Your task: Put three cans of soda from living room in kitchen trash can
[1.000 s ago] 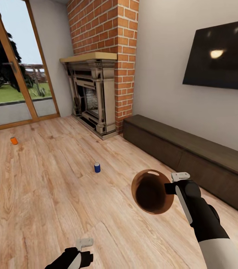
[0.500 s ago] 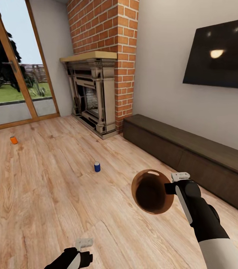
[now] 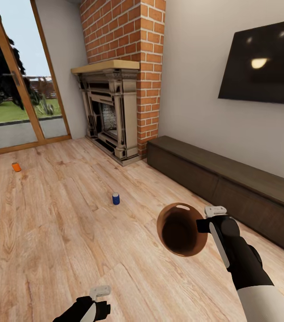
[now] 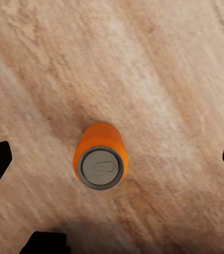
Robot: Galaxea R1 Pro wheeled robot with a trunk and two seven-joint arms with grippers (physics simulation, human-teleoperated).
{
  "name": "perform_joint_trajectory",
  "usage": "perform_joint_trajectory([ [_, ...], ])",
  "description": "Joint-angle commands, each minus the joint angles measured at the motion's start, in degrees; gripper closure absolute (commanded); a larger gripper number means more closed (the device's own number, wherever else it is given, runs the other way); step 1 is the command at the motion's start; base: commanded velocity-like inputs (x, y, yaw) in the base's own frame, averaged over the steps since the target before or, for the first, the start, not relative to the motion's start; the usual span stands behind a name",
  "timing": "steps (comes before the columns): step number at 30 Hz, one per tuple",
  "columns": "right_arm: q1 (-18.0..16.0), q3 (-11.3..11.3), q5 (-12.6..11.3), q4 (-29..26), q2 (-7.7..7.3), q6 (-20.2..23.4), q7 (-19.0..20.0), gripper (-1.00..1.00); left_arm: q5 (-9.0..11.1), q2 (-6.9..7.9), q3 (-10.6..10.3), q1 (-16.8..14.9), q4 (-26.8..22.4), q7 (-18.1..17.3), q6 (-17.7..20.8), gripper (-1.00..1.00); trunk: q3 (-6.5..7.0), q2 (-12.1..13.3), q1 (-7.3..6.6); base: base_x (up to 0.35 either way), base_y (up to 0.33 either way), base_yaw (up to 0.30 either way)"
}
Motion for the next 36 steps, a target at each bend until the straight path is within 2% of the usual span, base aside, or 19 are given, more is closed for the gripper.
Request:
perform_joint_trajectory([
  [1, -0.03, 0.01, -0.44, -0.06, 0.01, 0.0, 0.17, 1.0, 0.0, 0.0, 0.0, -0.02, 0.01, -0.02, 0.0, -1.0, -0.17, -0.42, 0.22, 0.0, 0.0, 0.0],
  [12, -0.03, 0.01, -0.44, -0.05, 0.01, 0.0, 0.17, 1.0, 0.0, 0.01, 0.0, 0.0, 0.01, -0.1, 0.09, -1.0, -2.15, -4.83, 2.64, 0.0, 0.0, 0.0],
  [28, -0.03, 0.01, -0.44, -0.07, 0.01, 0.0, 0.17, 1.0, 0.0, 0.01, 0.0, 0.0, 0.05, -0.12, 0.1, -1.0, -2.15, -4.83, 2.64, 0.0, 0.0, 0.0],
  [36, -0.03, 0.01, -0.44, -0.03, 0.01, 0.0, 0.17, 1.0, -0.05, 0.01, 0.0, 0.01, 0.09, -0.22, 0.17, -1.0, -3.59, -8.04, 4.39, 0.0, 0.0, 0.0],
])
